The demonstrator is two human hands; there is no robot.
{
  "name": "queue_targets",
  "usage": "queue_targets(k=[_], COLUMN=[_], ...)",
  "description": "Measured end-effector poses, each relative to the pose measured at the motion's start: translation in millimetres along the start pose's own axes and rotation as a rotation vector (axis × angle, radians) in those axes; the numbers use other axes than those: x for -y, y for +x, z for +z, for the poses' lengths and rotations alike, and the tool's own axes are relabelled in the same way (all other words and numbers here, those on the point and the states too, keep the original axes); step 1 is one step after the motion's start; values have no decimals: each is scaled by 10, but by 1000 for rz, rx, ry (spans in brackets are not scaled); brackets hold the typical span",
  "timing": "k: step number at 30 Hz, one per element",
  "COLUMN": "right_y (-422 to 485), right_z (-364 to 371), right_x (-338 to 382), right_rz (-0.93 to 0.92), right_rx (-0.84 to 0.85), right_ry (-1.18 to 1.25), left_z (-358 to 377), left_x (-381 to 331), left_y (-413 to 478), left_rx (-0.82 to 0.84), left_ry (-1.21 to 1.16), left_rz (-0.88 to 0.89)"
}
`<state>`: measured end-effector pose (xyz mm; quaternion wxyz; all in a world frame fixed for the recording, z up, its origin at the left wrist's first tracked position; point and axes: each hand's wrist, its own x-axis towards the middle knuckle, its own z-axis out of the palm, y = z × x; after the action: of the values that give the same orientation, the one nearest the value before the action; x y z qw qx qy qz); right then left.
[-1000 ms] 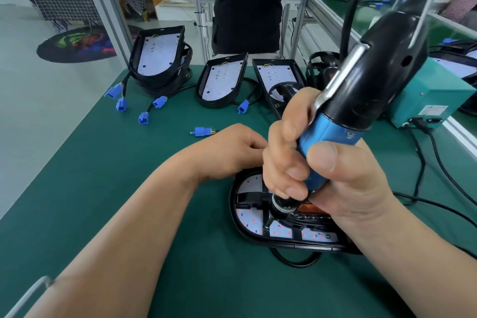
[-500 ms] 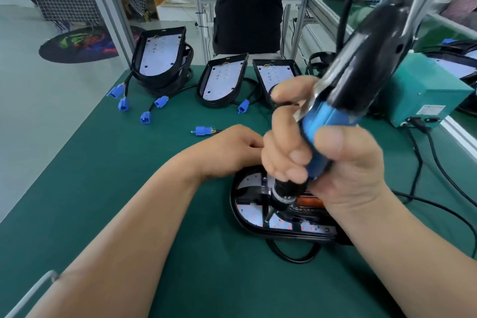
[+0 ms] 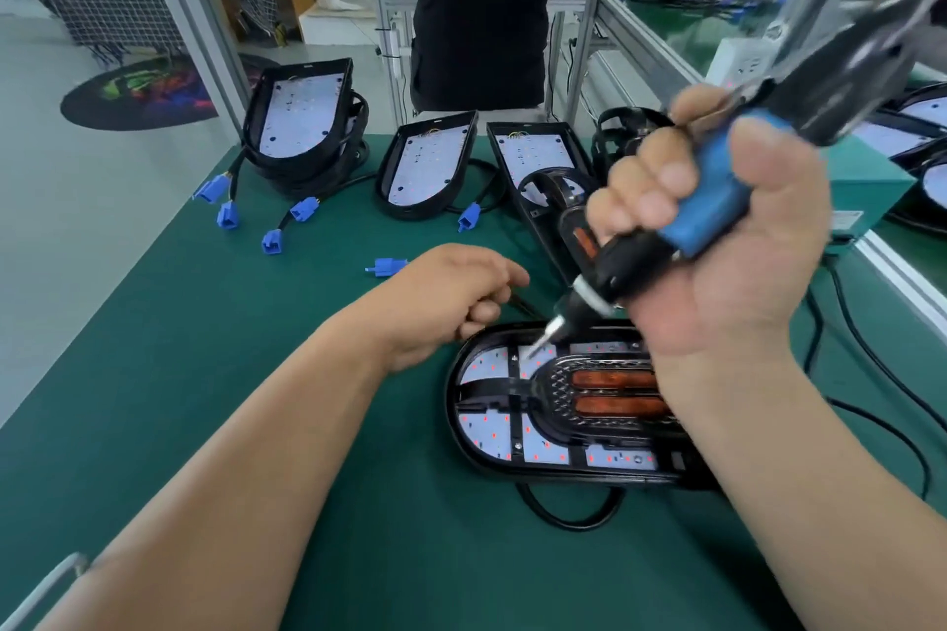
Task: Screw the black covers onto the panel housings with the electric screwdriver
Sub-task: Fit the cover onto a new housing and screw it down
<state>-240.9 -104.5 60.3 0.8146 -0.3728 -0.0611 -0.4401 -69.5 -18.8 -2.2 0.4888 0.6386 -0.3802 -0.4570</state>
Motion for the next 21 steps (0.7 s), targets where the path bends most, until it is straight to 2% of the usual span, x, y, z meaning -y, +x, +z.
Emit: queue_targets(k=[2, 5, 10, 15, 21], right_y=[143, 335, 506, 533, 556], right_z=[-73, -205, -433, -674, -741], right_x=[101, 142, 0, -105, -86], right_rz=[-57, -123, -116, -83, -102], right_rx=[-148, -348, -584, -685, -705], right_ry=[10, 43, 18, -6, -6], left_z=[-33, -27, 43, 71, 2], left_x=[23, 45, 46, 35, 34], left_y=[49, 105, 170, 216, 214], left_rx=[-25, -12, 2, -17, 69], left_ry=[-180, -357, -326, -267, -388], left_rz=[-90, -117, -100, -134, -166])
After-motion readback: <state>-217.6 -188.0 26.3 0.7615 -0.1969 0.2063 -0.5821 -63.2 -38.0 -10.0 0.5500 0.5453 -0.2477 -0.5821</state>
